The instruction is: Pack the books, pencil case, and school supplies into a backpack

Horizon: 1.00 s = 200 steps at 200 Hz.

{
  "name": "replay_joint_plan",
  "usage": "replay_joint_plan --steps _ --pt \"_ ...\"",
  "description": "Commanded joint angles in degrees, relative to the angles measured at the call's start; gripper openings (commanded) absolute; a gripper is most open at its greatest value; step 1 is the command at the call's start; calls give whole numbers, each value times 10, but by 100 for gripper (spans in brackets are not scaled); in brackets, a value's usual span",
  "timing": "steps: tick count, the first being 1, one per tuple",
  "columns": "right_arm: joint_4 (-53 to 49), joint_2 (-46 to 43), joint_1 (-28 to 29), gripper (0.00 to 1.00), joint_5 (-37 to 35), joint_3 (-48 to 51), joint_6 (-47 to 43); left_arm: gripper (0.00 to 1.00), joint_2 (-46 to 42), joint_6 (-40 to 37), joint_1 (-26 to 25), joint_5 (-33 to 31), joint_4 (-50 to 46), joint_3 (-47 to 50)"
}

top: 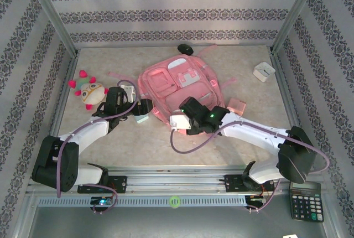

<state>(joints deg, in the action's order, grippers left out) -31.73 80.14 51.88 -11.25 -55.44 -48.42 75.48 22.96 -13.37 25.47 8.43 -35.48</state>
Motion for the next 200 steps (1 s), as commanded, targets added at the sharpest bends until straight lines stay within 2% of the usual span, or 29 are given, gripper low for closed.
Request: replay_joint_plan --steps 1,23,27,31,58,70,80,85,93,100,106,110,121,142,157,172,187,200 --pt "0 2 18 72 -32 33 -15 85 -13 0 8 2 18 -6" --pt "40 31 21 78 -38 54 -14 85 -12 2 8 3 17 -6" --pt "47 39 21 90 -40 57 -16 85 -12 2 8 3 16 -6" --pt "54 46 21 97 -43 60 -17 85 -11 2 8 4 16 -6" --pt "163 103 18 94 -103 92 -43 85 -14 1 8 2 16 -4" --pt "243 122 13 82 -136 114 -59 85 -17 2 9 -2 15 -3" --pt "324 134 11 66 -164 137 -87 85 -20 1 8 -3 16 0" --pt "377 139 12 55 -184 151 -105 84 -22 1 9 -7 15 2" --pt "436 143 13 42 -206 168 -136 84 -27 -1 8 -10 15 5" --pt "448 139 16 23 -218 171 -159 84 -30 -5 8 -17 9 6" --pt "446 130 21 6 -225 168 -170 84 -32 -10 9 -21 2 5" --pt "443 119 25 0 -225 166 -177 84 -33 -13 8 -23 -3 4" --pt "405 76 31 0 -197 156 -184 84 -37 -23 8 -22 -7 5" --pt "250 -21 23 0 -92 101 -163 84 -36 -45 9 2 6 13" --pt "184 -68 8 0 -54 70 -202 84 -36 -51 8 20 35 25" --pt "124 -91 -21 0 -47 27 -218 84 -38 -54 8 44 80 47" --pt "40 -95 -65 0 -2 -34 -196 84 -35 -54 8 70 132 67" --pt "10 -96 -96 0 38 -66 -186 84 -29 -55 8 100 172 81"
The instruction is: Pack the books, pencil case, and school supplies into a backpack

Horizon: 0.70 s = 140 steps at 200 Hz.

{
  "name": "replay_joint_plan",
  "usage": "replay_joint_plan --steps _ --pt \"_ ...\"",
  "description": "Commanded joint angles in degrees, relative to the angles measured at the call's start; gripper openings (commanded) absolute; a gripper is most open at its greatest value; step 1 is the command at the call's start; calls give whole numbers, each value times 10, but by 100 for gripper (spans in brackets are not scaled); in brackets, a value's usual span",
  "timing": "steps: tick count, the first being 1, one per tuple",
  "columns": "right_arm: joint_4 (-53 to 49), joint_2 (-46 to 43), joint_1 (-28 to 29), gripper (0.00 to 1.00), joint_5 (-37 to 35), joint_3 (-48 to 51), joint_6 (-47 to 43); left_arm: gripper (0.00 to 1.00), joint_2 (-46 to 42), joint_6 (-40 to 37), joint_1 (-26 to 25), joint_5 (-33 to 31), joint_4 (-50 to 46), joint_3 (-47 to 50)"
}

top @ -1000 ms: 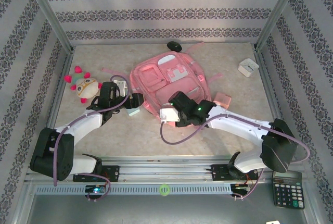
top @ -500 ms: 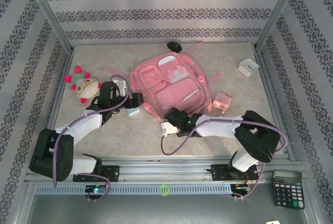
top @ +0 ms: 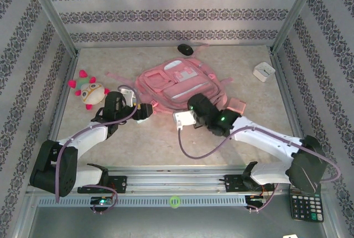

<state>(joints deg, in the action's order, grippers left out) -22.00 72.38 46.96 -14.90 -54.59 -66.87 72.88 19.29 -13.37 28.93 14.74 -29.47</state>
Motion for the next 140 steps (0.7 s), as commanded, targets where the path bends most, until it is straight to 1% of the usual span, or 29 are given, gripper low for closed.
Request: replay_joint_plan --steps 1,17,40,66,104,140 --pt "-88 -19 -49 0 76 -76 -1 84 -3 -19 7 67 112 21" --pt "-99 -15 -67 0 97 -98 4 83 7 -21 3 92 149 34" --pt "-106 -9 -85 0 121 -123 13 80 29 -32 -13 95 192 51" --pt "-110 -1 -95 0 136 -139 20 72 71 -16 -33 72 247 62" --pt "-115 21 -93 0 145 -160 28 71 123 -9 -82 32 295 61" --pt "-114 29 -88 0 150 -167 31 62 159 18 -90 -11 350 58"
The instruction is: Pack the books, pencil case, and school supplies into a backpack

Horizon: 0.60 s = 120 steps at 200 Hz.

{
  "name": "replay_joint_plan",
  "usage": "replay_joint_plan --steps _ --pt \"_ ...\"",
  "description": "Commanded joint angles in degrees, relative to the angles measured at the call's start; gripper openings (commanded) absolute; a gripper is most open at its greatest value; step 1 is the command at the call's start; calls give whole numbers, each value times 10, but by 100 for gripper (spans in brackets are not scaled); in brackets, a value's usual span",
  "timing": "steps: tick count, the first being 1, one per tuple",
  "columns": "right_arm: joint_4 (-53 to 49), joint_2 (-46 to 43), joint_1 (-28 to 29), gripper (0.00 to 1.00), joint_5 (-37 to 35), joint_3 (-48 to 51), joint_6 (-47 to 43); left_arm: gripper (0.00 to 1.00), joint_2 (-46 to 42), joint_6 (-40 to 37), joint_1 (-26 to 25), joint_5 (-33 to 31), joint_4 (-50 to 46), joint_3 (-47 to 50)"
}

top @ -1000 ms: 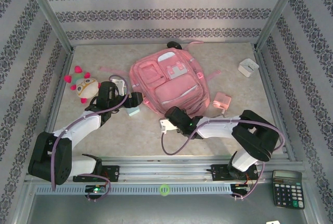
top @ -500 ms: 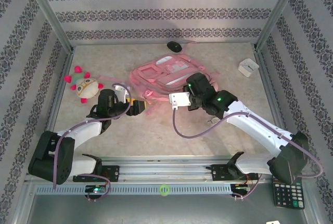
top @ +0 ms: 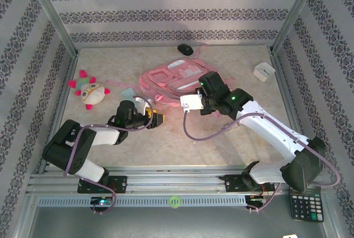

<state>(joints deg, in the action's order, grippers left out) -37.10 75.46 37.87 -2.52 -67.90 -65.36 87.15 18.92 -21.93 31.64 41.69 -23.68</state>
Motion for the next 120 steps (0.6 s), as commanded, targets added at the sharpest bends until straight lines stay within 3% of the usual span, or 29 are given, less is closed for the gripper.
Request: replay_joint_plan --steps 1,19,35,49,73,87,120 --pt "36 -3 2 0 26 -34 16 62 17 23 -5 -39 82 -1" --pt "35 -2 4 0 29 -35 19 59 27 26 -5 -58 90 -8" --pt "35 -3 4 0 34 -33 26 50 27 21 -5 -67 87 -12" --pt "37 -2 2 0 37 -31 35 39 21 17 -5 -61 81 -15" --pt "51 6 4 0 29 -23 63 12 9 9 -5 -28 63 -20" --pt "70 12 5 0 16 -12 79 2 5 12 -5 1 67 -18" --pt "108 33 13 0 -24 4 118 0 2 35 -8 75 103 -13"
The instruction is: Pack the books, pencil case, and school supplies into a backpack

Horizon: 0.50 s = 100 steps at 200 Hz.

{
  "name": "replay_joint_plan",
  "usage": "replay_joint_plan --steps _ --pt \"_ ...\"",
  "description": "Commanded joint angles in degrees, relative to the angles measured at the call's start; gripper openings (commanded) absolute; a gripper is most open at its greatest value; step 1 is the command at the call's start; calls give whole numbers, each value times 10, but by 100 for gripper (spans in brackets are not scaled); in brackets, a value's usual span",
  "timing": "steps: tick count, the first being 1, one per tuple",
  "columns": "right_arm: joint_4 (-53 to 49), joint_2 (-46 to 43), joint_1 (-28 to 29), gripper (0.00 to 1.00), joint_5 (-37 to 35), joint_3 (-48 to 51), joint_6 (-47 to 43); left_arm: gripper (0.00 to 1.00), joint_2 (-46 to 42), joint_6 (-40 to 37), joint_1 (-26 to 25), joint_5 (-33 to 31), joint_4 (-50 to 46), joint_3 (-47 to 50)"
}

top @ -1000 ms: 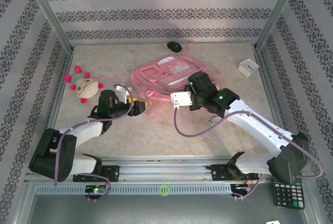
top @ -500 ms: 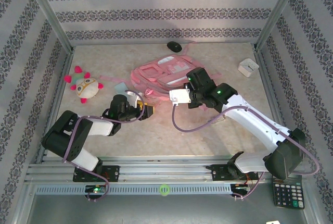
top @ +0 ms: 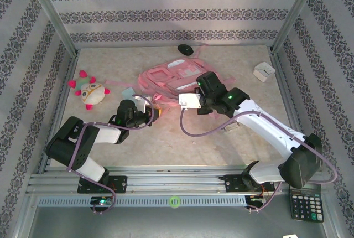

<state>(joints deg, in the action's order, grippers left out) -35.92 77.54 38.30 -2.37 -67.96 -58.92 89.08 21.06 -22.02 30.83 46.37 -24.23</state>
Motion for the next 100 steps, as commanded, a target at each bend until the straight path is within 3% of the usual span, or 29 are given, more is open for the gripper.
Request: replay_joint_plan --steps 1,47,100 --pt "98 13 9 0 -27 6 55 0 -17 14 -7 85 57 -8" --pt "178 44 19 0 -78 30 124 0 -65 22 -39 142 54 -6" --pt "225 79 28 0 -103 34 176 0 -145 -76 -139 120 -173 -80"
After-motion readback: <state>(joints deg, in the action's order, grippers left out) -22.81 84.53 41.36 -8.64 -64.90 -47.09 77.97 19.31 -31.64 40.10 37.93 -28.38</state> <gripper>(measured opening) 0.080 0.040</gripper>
